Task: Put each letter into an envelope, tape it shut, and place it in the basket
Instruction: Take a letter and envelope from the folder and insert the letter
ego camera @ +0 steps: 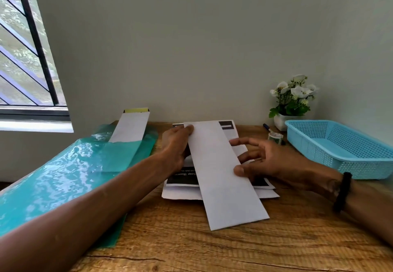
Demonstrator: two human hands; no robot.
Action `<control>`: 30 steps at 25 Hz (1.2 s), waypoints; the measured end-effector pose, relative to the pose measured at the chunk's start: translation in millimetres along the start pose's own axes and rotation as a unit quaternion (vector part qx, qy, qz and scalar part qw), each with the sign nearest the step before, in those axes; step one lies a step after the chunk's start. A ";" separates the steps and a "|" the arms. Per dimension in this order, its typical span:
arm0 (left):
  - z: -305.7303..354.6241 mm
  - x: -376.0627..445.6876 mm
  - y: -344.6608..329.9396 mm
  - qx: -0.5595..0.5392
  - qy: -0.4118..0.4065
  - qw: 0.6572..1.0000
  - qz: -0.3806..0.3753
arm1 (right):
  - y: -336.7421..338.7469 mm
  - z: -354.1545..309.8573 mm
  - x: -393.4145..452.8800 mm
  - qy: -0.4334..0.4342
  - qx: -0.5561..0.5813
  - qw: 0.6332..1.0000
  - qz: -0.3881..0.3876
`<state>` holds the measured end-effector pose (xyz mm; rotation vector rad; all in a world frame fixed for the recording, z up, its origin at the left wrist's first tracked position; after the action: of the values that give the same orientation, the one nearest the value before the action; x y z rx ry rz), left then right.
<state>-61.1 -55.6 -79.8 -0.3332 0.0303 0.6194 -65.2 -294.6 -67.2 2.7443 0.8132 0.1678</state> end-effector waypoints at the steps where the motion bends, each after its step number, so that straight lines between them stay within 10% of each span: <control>1: 2.2 5.9 4.6 0.011 -0.019 1.000 0.010 | -1.1 -0.8 0.2 0.005 -0.037 0.999 0.007; 6: 6.7 8.7 6.2 0.242 -0.151 0.957 -0.044 | -9.4 -4.7 -2.4 0.049 -0.095 0.994 0.035; 10: 5.2 -12.4 -9.3 0.478 -0.320 0.817 -0.048 | -9.4 -0.9 -3.2 0.048 -0.100 0.990 0.083; 16: -19.8 -19.6 -20.0 0.676 -0.301 0.643 -0.196 | 9.7 -4.5 0.1 0.094 -0.178 0.959 0.198; 20: -19.9 -14.5 -19.4 0.688 -0.297 0.618 -0.237 | 69.8 -3.9 1.1 0.125 -0.298 0.869 0.374; 30: 14.5 -37.1 -23.0 0.549 -0.428 0.699 -0.160 | 84.3 30.7 28.4 0.053 -0.471 0.797 0.375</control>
<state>-79.2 -89.5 -54.6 1.1341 -0.5385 0.2650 7.8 -353.8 -71.0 1.9018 -0.3631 0.6716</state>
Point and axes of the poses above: each hand's wrist, its own x-axis towards the middle knuckle, its own y-axis out of the back of the hand, z = x × y, the point moved 6 cm from there along x, towards the middle knuckle, and after that the axes turned 10 degrees about z, right-handed, at the moved point
